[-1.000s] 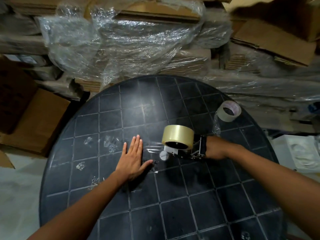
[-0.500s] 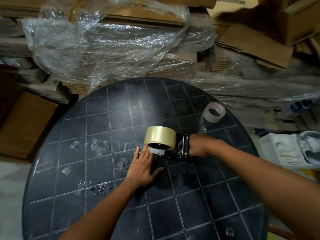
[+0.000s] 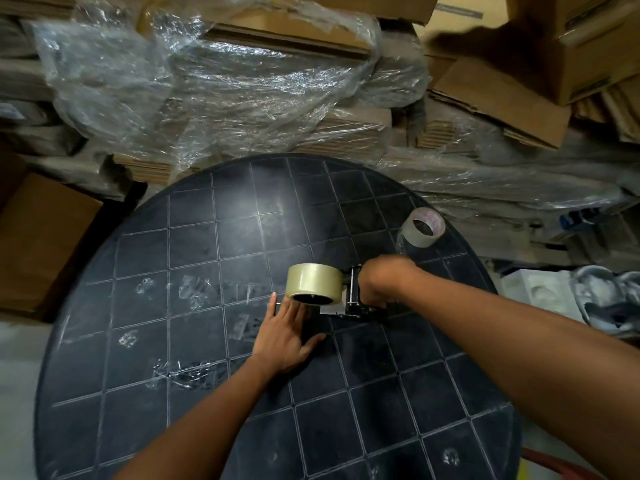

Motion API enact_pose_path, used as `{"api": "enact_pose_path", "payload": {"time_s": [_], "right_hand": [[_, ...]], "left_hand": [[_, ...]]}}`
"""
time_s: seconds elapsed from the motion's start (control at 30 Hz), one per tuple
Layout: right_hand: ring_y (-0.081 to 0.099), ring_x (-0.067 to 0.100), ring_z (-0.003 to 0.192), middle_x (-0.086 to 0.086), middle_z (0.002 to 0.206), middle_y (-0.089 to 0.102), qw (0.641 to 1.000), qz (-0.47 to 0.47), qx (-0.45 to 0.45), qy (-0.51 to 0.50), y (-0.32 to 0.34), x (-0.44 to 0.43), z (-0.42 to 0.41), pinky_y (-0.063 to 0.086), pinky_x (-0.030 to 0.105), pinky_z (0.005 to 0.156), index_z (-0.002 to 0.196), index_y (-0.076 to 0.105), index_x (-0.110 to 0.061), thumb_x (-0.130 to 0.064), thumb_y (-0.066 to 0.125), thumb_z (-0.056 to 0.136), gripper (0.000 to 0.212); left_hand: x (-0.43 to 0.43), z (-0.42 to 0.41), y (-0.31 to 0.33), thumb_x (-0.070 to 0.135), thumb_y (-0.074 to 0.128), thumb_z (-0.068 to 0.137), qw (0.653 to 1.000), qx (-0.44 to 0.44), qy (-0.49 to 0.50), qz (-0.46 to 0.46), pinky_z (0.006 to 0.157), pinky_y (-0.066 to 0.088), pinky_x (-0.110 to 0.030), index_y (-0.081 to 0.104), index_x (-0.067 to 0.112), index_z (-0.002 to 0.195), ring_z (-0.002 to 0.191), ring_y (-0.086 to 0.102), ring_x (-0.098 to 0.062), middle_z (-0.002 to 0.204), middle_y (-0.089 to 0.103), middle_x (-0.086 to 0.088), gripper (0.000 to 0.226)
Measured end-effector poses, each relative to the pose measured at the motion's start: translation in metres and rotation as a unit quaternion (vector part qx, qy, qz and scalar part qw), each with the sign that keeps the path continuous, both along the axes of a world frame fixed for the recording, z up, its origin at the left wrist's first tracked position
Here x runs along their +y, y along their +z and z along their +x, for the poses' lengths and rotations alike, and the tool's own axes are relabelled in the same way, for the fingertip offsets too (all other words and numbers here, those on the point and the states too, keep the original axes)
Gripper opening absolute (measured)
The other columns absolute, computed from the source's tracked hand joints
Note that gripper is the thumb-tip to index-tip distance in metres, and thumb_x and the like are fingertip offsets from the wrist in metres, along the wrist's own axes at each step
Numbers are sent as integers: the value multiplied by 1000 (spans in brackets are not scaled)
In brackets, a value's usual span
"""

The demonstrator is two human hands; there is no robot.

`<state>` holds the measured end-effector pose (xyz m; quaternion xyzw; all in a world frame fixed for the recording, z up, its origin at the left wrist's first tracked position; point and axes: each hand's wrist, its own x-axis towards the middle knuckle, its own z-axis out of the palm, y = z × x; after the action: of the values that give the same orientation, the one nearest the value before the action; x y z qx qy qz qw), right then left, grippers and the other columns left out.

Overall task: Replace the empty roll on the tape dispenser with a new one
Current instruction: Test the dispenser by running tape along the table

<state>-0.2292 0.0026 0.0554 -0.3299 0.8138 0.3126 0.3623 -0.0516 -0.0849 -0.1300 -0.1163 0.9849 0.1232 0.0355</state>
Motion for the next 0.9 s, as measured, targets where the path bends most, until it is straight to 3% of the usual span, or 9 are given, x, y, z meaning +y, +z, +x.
{"api": "enact_pose_path", "payload": {"time_s": [0.03,0.1,0.2,0.33,0.4,0.6,0.77,0.83,0.9], "right_hand": [[65,32,105,4,80,56,1000,8,4,6,1,-4,3,52,39,91,81,63,-11,-14,62,84,6],[61,30,115,4,99,58,999,24,18,27,1,-10,6,46,36,82,111,67,-13,-20,58,89,25],[59,29,121,4,120,61,997,42,34,49,0,-16,10,42,37,78,124,63,-16,-23,58,90,35],[63,29,105,3,96,56,998,44,25,32,-2,-15,10,47,36,81,82,63,-14,-21,63,87,8],[59,27,89,3,85,57,998,50,18,21,-4,-13,8,51,35,87,65,52,-14,-18,66,85,24],[59,28,87,6,79,55,999,32,25,18,17,13,-8,50,38,90,73,58,-13,-13,61,86,14],[59,23,68,5,75,60,978,22,22,-209,18,145,-84,58,34,76,81,70,-8,-27,55,78,24],[52,22,49,8,58,55,933,-26,-38,-357,14,176,-82,51,30,53,70,63,-3,-20,57,85,24],[45,19,39,5,45,48,876,-78,-84,-468,2,195,-69,40,25,47,59,52,-9,-12,60,88,30]], "left_hand": [[0,0,-1,72,24,90,1000,0,-2,-2,120,4,-55,34,18,147,144,30,-27,150,42,-7,79],[0,0,0,71,24,91,1000,2,-6,-8,120,5,-56,35,19,147,144,30,-27,150,41,-6,78],[0,0,1,71,25,91,1000,2,-3,-11,119,7,-56,36,19,146,143,31,-27,150,42,-6,76],[0,0,0,71,24,91,1000,-4,-8,-23,119,6,-57,34,18,147,144,29,-28,150,41,-8,78],[0,0,0,72,23,91,1000,-12,-9,-23,120,6,-56,33,17,148,144,27,-27,150,41,-7,80],[-1,-1,-1,76,11,89,999,-35,6,-17,121,-1,-53,7,10,155,151,-7,-25,164,2,-10,92],[2,0,-1,75,14,90,1000,-24,11,-3,121,4,-53,6,9,154,151,-9,-23,164,-4,-8,93],[2,0,-1,76,14,90,1000,-29,10,-6,121,3,-53,7,10,154,151,-9,-23,164,-3,-9,92],[3,-3,0,77,12,89,998,-57,13,-18,120,-1,-56,3,11,155,150,-12,-24,163,-8,-9,93]]}}
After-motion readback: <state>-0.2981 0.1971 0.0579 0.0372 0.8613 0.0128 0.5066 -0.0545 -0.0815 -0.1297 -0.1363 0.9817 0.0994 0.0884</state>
